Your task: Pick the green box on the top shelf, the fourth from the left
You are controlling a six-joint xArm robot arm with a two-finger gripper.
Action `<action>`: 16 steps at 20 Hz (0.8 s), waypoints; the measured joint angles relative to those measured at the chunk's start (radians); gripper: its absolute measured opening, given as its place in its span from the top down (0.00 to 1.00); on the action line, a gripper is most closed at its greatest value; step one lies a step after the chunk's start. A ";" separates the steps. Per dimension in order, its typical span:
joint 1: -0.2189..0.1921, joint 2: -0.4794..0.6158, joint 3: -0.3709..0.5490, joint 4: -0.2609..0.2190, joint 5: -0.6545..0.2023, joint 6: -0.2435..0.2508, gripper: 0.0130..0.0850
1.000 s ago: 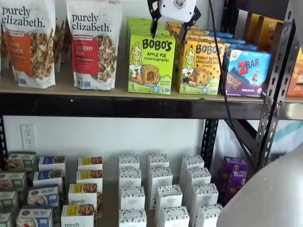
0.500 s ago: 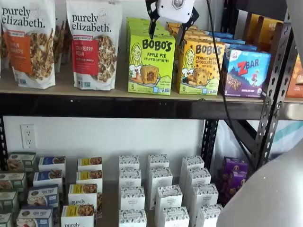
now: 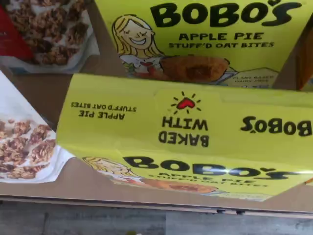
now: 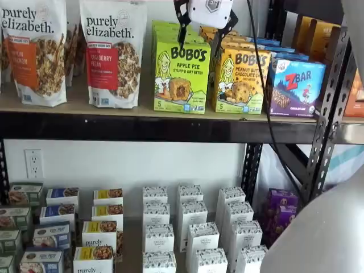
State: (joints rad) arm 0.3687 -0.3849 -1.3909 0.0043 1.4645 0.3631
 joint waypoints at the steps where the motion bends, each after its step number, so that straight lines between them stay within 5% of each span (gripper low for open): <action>1: 0.001 0.000 0.001 -0.001 0.000 0.001 0.00; 16: 0.013 -0.007 0.016 -0.009 -0.014 0.013 0.00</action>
State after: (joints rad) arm 0.3813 -0.3922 -1.3754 -0.0052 1.4505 0.3757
